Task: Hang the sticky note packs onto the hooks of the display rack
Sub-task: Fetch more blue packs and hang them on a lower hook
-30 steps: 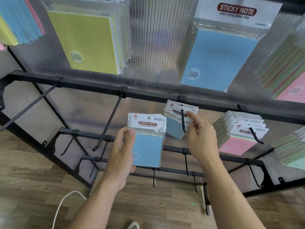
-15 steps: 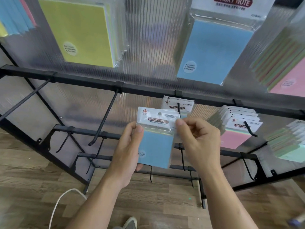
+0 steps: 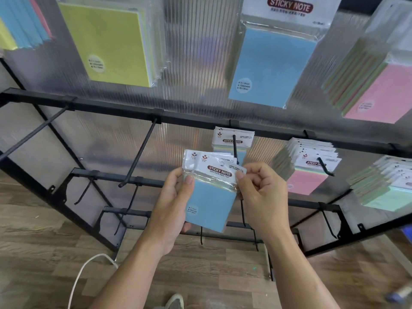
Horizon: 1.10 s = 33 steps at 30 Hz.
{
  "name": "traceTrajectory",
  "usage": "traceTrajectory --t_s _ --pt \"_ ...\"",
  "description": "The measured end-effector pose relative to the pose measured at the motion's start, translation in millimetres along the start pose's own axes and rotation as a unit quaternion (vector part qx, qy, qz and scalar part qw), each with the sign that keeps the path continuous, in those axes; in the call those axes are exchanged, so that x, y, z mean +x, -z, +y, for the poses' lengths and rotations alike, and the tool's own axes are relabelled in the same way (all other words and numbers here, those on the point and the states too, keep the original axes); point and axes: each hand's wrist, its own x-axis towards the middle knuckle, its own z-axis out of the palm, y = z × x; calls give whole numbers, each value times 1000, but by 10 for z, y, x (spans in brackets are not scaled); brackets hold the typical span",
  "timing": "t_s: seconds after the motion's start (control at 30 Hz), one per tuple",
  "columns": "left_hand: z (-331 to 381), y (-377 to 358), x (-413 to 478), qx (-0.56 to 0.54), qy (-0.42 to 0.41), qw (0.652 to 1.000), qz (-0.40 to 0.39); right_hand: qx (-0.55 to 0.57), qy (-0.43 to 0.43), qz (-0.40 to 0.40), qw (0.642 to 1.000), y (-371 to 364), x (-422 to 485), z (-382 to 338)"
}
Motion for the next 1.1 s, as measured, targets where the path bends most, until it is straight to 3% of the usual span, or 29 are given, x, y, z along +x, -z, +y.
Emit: traceTrajectory --t_s 0.37,0.5,0.7,1.1 --pt "-14 43 11 2 8 1000 18 3 -21 26 999 -53 -46 61" --pt "-36 113 47 -9 13 998 67 0 -14 70 997 -17 -15 84" --pt "6 178 99 -28 -6 990 136 -23 13 76 997 15 36 108" --pt "34 250 161 -40 -16 988 149 -54 10 90 994 -36 126 242"
